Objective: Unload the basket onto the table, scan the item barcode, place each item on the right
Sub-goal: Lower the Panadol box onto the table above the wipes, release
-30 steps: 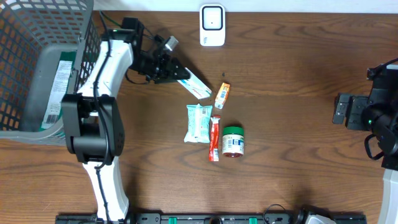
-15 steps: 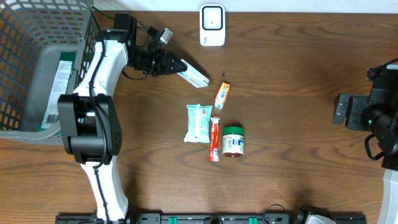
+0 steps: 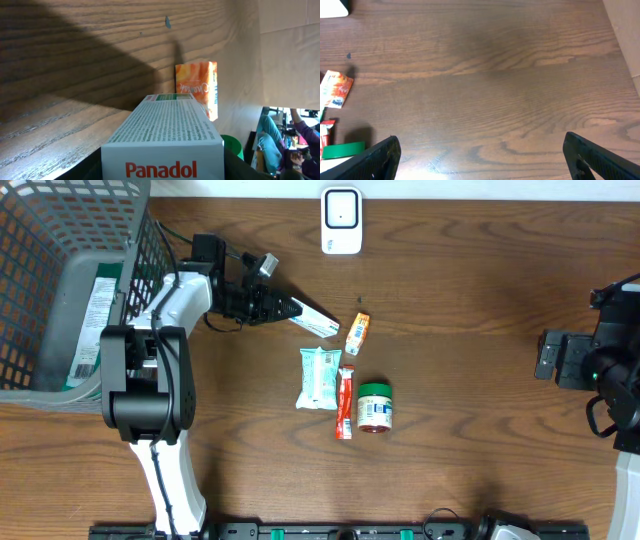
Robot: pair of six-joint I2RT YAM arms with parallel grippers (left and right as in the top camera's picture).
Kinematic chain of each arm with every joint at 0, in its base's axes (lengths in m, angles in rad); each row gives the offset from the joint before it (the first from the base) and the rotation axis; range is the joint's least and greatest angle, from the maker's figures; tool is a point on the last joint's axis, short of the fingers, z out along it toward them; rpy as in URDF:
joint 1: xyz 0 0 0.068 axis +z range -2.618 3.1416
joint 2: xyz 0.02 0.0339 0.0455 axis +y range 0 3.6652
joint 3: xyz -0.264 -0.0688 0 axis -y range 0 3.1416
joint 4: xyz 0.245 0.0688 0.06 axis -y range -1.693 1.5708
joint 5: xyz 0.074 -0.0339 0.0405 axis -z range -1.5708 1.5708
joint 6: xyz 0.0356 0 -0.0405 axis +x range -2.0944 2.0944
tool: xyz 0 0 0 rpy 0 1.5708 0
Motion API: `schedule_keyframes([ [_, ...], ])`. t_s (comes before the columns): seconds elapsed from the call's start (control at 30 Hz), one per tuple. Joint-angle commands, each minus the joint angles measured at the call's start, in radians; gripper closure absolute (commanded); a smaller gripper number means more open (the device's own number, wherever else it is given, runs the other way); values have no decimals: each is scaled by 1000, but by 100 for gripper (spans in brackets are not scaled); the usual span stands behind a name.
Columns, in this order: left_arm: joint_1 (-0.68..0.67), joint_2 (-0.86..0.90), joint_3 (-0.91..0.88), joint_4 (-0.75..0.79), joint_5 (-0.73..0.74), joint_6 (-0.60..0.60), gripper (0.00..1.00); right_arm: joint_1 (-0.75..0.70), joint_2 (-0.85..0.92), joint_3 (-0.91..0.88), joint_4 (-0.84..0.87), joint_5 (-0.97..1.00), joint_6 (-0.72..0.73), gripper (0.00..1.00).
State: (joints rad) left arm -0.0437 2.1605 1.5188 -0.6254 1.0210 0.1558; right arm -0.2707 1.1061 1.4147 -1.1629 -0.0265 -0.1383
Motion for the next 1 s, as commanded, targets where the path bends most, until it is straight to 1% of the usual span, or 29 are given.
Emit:
schedule_keyframes([
  [0.0, -3, 10, -10, 3, -118, 0, 44, -7, 0, 11, -1, -1, 10, 1],
  [0.1, -3, 10, -10, 3, -197, 0, 44, -7, 0, 11, -1, -1, 10, 1],
  [0.13, -3, 10, -10, 3, -211, 0, 39, -7, 0, 11, -1, -1, 11, 1],
  [0.17, -3, 10, -10, 3, -224, 0, 37, -7, 0, 11, -1, -1, 10, 1],
  [0.4, -3, 10, -10, 3, -320, 0, 33, -7, 0, 11, -1, -1, 10, 1],
  [0.47, -3, 10, -10, 2, -340, 0, 27, -7, 0, 11, -1, -1, 11, 1],
  [0.53, -3, 10, -10, 2, -347, 0, 17, -7, 0, 11, -1, -1, 11, 1],
  [0.6, -3, 10, -10, 1, -383, 0, 12, -7, 0, 11, -1, -1, 11, 1],
  [0.8, -1, 6, -6, 3, -405, -1, 11, -7, 0, 11, -1, -1, 10, 1],
  [0.93, 2, -33, 19, 2, -405, -57, 11, -7, 0, 11, -1, -1, 10, 1],
  [0.97, 2, -77, 30, 2, -404, -72, 11, -7, 0, 11, -1, -1, 11, 1],
])
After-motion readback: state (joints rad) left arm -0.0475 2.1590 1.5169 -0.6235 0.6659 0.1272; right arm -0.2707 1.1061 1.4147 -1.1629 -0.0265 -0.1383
